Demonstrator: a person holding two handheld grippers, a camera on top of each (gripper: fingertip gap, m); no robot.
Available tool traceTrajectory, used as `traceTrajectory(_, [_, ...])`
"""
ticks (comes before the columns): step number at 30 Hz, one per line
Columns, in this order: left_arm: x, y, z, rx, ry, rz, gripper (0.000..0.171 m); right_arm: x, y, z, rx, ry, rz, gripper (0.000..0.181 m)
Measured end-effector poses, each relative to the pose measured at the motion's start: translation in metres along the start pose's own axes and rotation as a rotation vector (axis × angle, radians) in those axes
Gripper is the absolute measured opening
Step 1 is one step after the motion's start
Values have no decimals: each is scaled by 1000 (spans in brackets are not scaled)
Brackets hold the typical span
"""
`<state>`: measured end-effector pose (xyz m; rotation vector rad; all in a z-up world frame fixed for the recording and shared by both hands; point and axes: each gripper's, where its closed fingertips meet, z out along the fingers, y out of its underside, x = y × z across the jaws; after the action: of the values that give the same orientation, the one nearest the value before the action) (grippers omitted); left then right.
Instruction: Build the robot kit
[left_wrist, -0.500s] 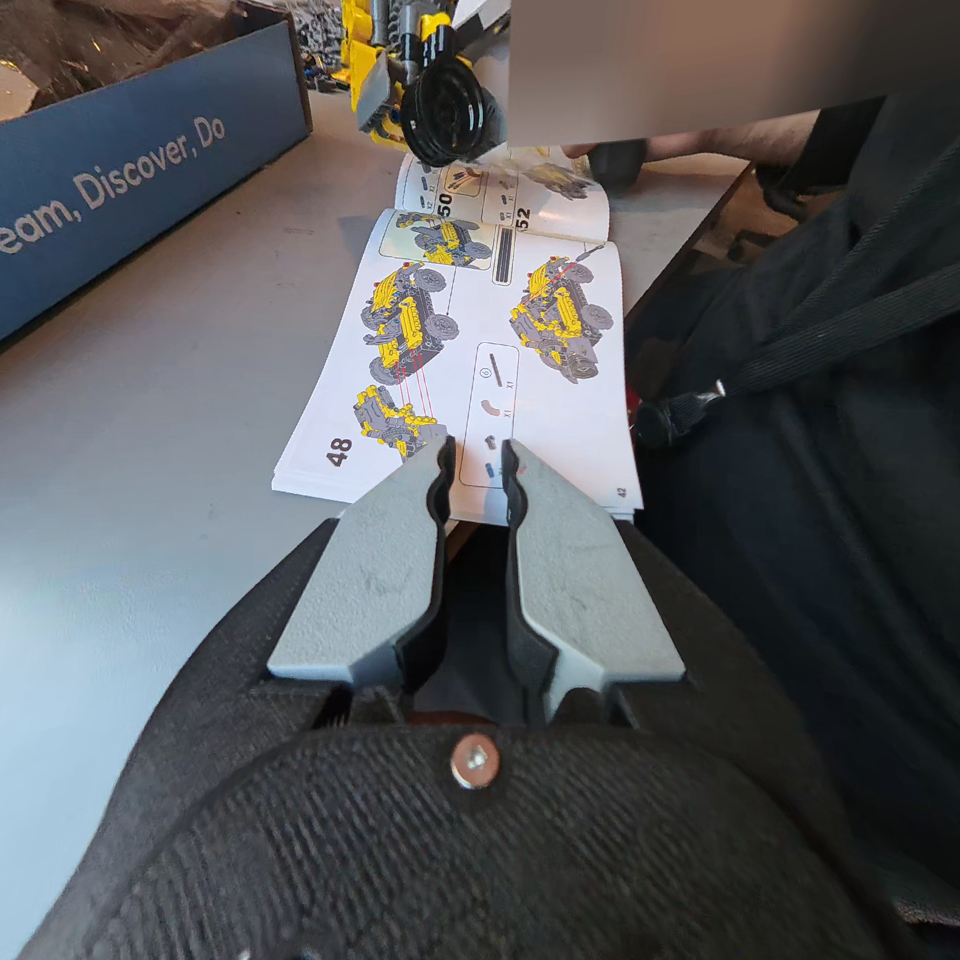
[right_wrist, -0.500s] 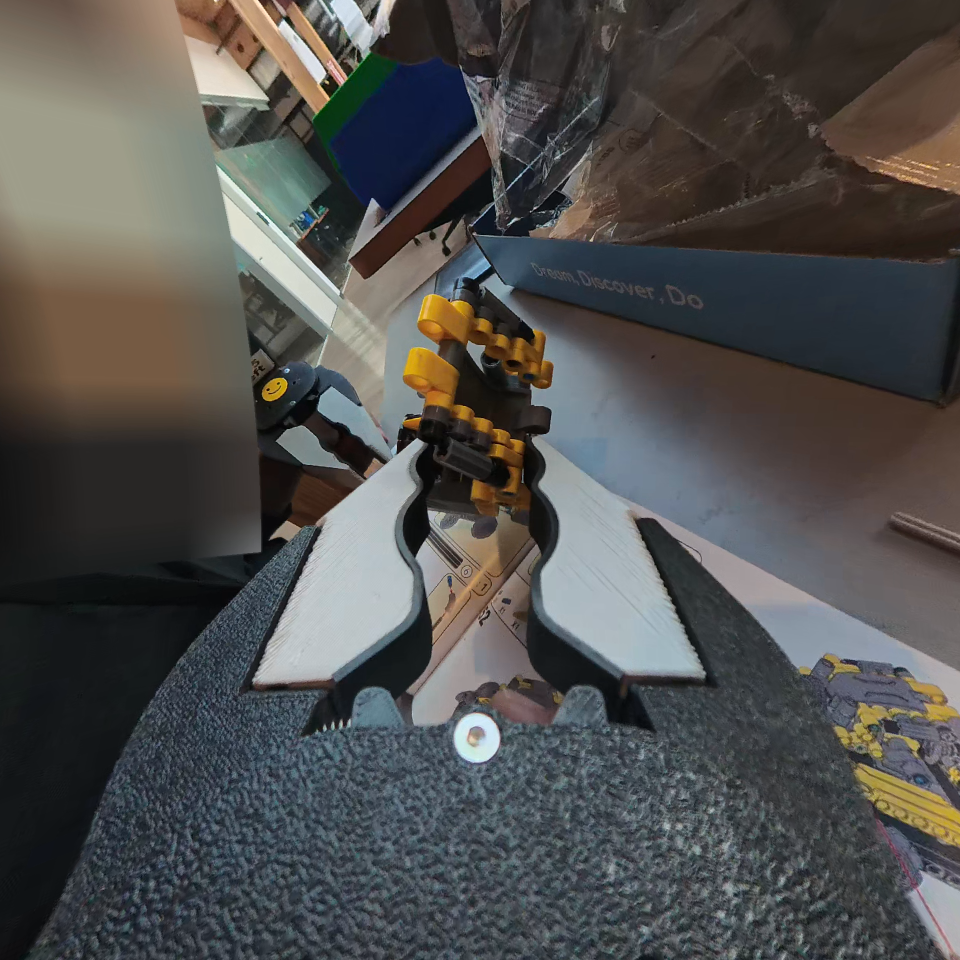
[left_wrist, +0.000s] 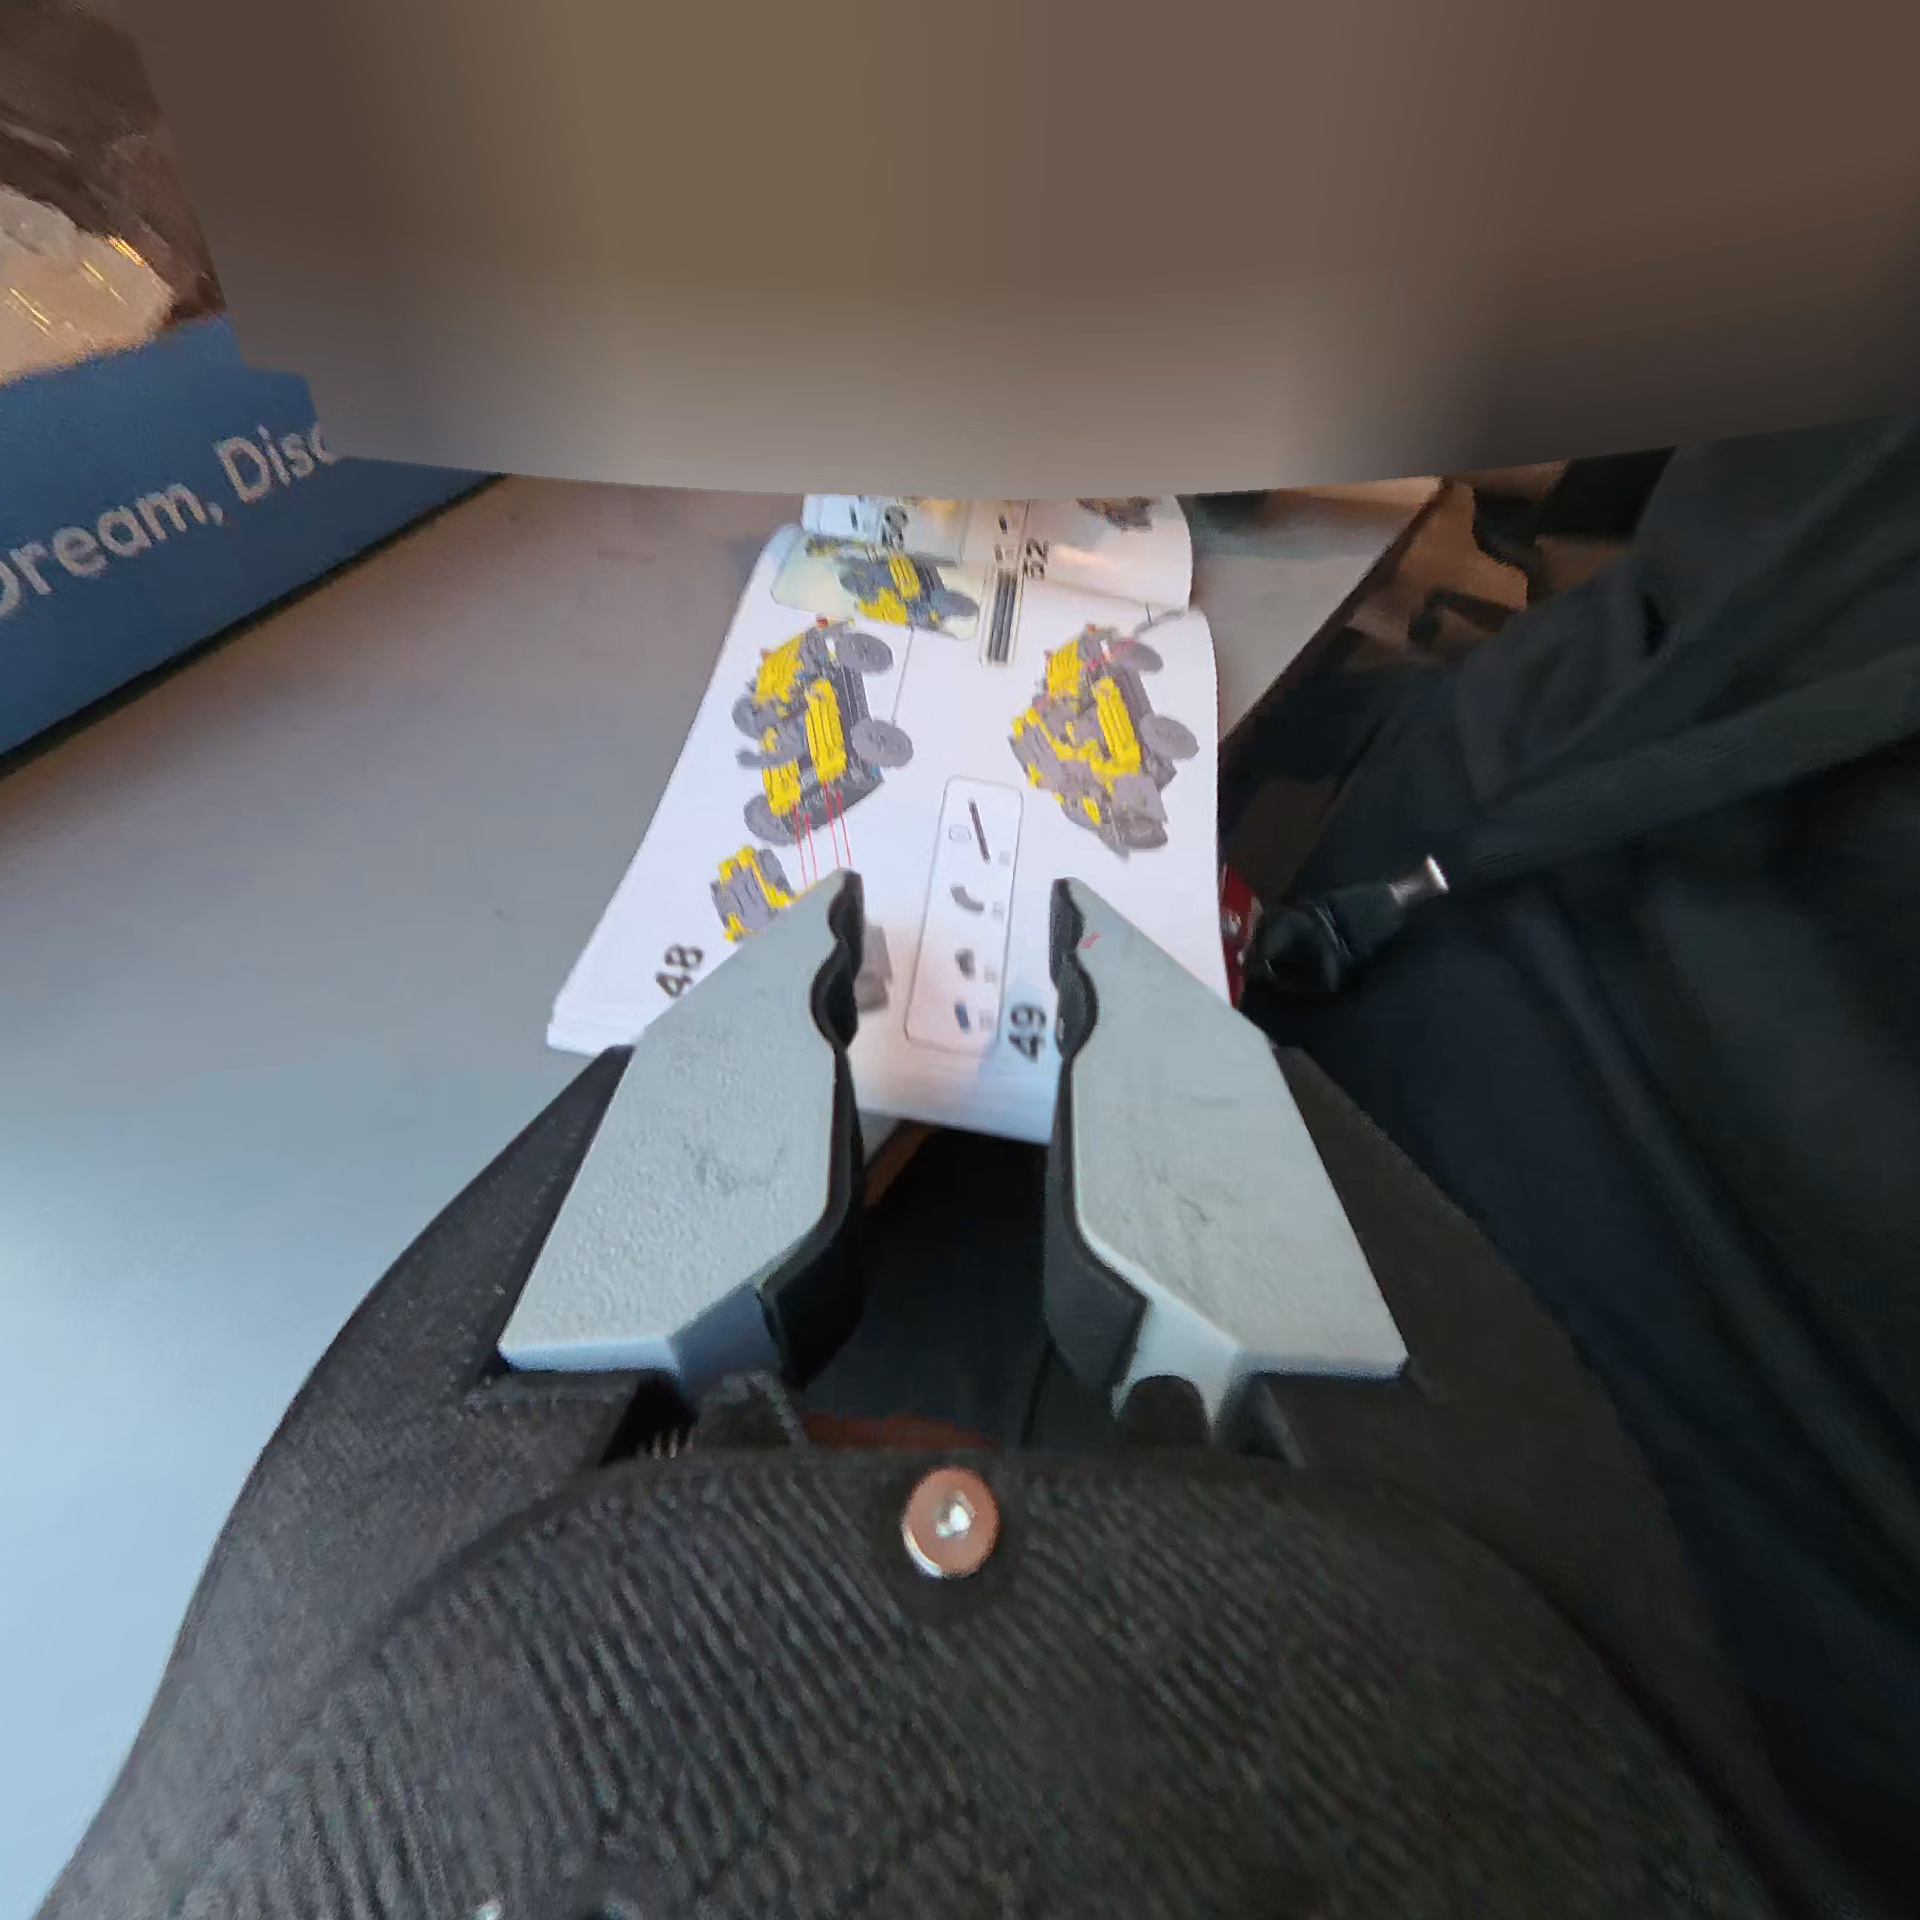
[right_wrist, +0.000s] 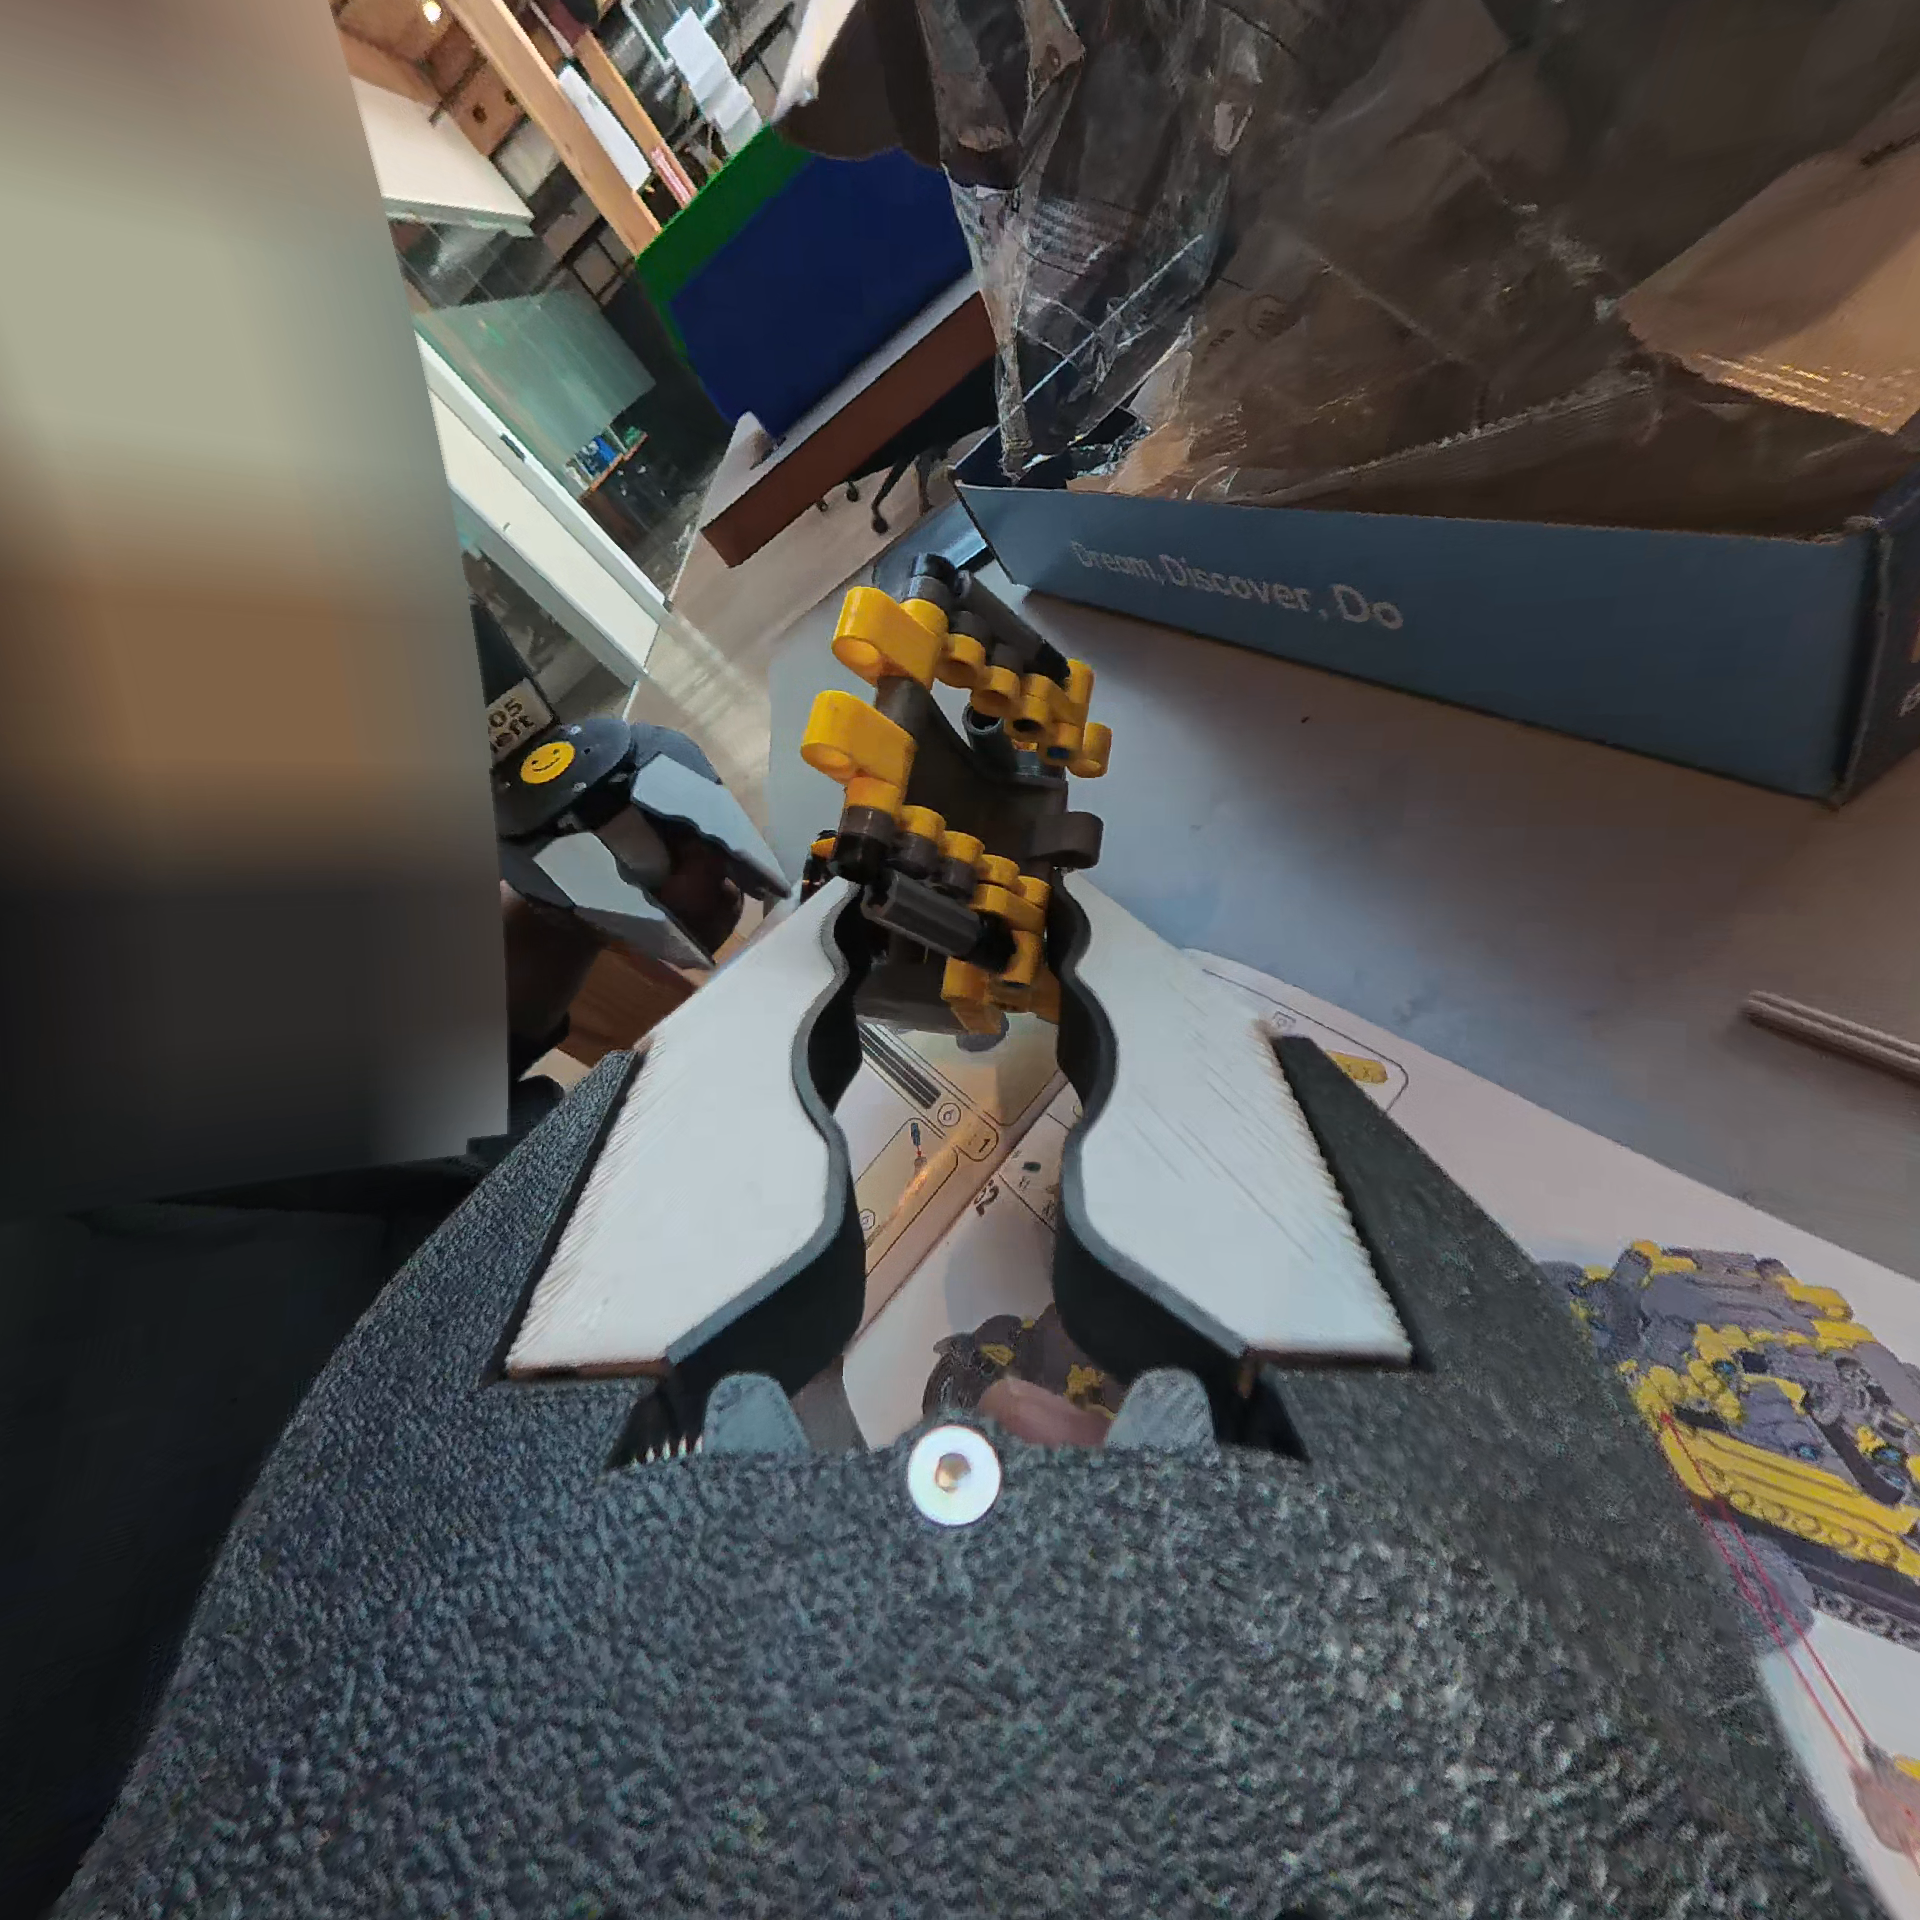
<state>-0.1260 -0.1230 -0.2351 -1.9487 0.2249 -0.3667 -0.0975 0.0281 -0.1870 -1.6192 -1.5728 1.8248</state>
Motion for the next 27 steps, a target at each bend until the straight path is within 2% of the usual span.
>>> traceTrajectory(3, [-3, -28, 6, 47, -59, 12, 40, -2, 1, -10, 5, 44, -27, 32])
traceTrajectory(7, [7, -57, 32, 1, -114, 74, 58, -12, 2, -27, 30, 72, -60, 32])
traceTrajectory(9, [25, -65, 48, 14, -91, 23, 58, -12, 7, -38, 33, 106, -64, 32])
traceTrajectory(12, [64, -76, 69, 118, -44, -64, 50, -16, 15, -56, 48, 134, -79, 32])
traceTrajectory(16, [115, -75, 91, 198, 64, -126, 48, -12, 23, -76, 36, 175, -69, 32])
traceTrajectory(18, [126, -75, 94, 219, 109, -121, 47, -10, 23, -81, 29, 182, -69, 32])
traceTrajectory(21, [126, -71, 96, 200, 152, -93, 48, -8, 17, -84, 41, 182, -70, 32])
traceTrajectory(27, [117, -63, 90, 257, 163, -95, 46, -4, 10, -74, 66, 161, -30, 32])
